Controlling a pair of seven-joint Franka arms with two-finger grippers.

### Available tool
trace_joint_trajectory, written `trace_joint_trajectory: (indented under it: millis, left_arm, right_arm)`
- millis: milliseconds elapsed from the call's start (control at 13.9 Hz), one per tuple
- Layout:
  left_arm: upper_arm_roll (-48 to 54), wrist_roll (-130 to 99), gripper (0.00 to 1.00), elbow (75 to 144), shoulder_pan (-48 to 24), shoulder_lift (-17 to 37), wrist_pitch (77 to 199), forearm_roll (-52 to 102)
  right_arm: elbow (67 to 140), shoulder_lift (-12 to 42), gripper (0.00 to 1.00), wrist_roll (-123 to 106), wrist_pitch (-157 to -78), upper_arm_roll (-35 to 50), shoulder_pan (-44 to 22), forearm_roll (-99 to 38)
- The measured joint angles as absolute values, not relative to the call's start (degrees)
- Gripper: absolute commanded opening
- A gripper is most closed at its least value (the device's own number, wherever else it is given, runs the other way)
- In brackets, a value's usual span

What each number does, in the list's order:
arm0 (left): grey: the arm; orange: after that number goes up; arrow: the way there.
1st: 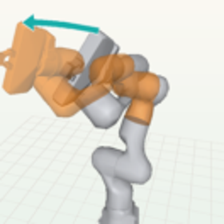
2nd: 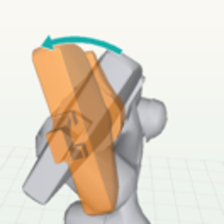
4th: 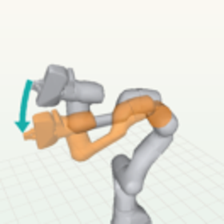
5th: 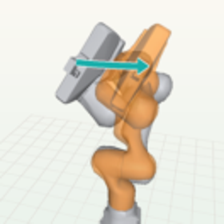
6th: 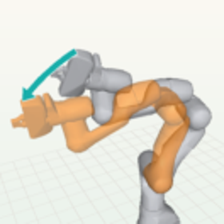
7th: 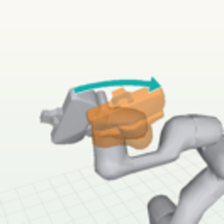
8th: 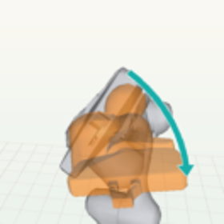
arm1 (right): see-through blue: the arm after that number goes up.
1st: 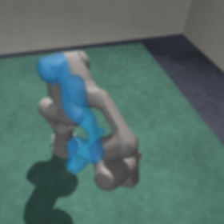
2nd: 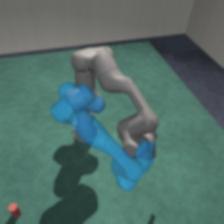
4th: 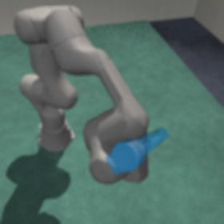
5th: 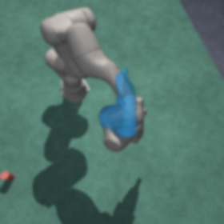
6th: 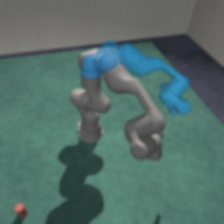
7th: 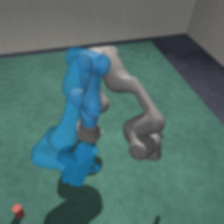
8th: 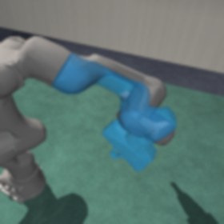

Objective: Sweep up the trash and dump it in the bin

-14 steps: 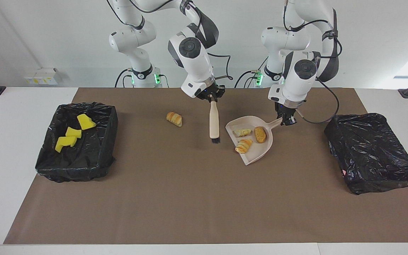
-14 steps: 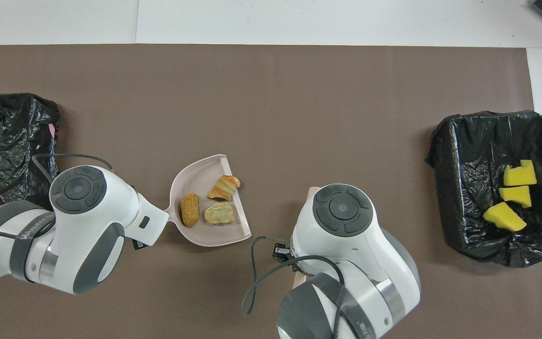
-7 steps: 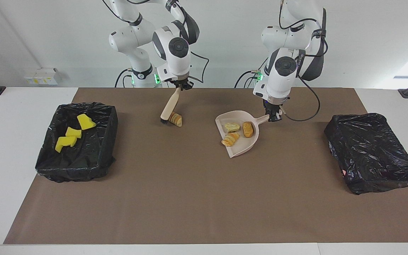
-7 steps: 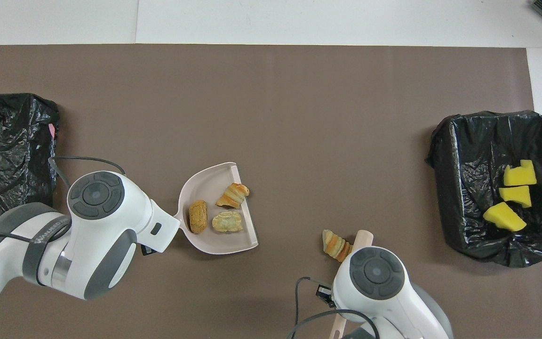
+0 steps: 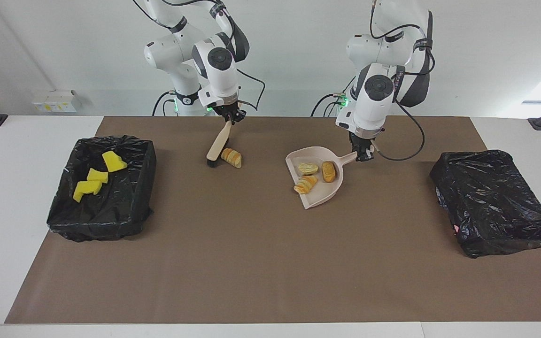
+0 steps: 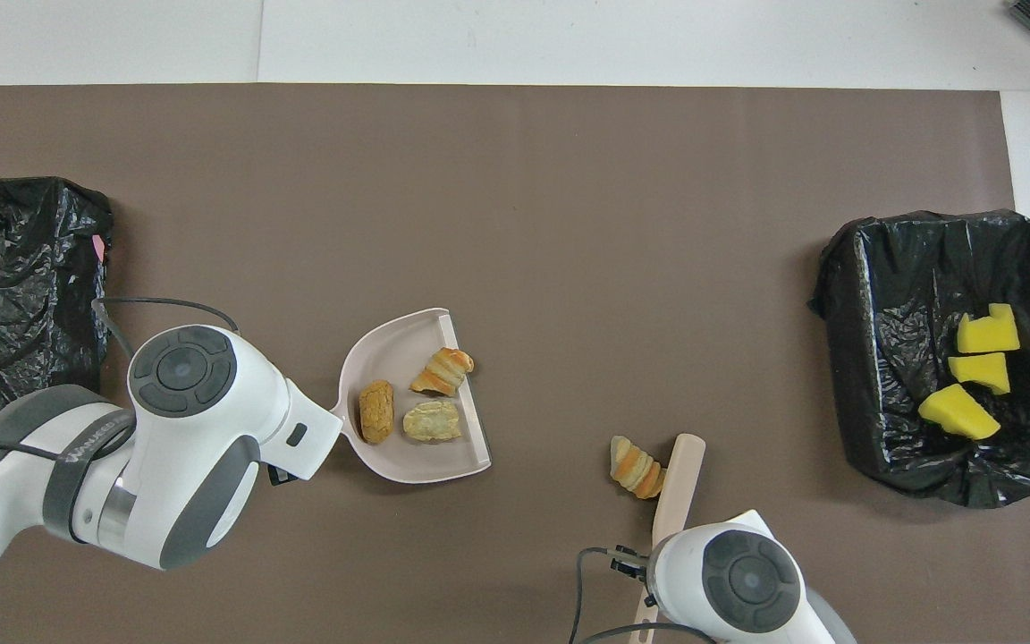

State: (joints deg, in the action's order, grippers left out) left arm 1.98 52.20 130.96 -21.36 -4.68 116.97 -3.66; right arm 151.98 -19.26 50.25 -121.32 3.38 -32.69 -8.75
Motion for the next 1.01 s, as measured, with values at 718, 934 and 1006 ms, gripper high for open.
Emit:
trace_joint_trajectory:
  millis: [718, 934, 1006]
  left_arm:
    - [1.9, 51.8, 0.00, 131.3, -21.4, -4.8, 117.0, -3.7]
    - [1.7, 51.8, 0.00, 132.0, -21.4, -5.2, 116.9, -3.6]
    - [1.7, 51.8, 0.00, 132.2, -21.4, -5.3, 116.9, -3.6]
  right_arm:
    - [127.5, 3.5, 0.00, 38.3, -122.9, 3.9, -39.2, -12.8]
    - [121.3, 8.2, 0.00, 28.3, -125.7, 3.9, -39.8, -23.0]
    - [120.2, 9.2, 0.00, 25.5, -127.1, 3.9, -39.9, -26.9]
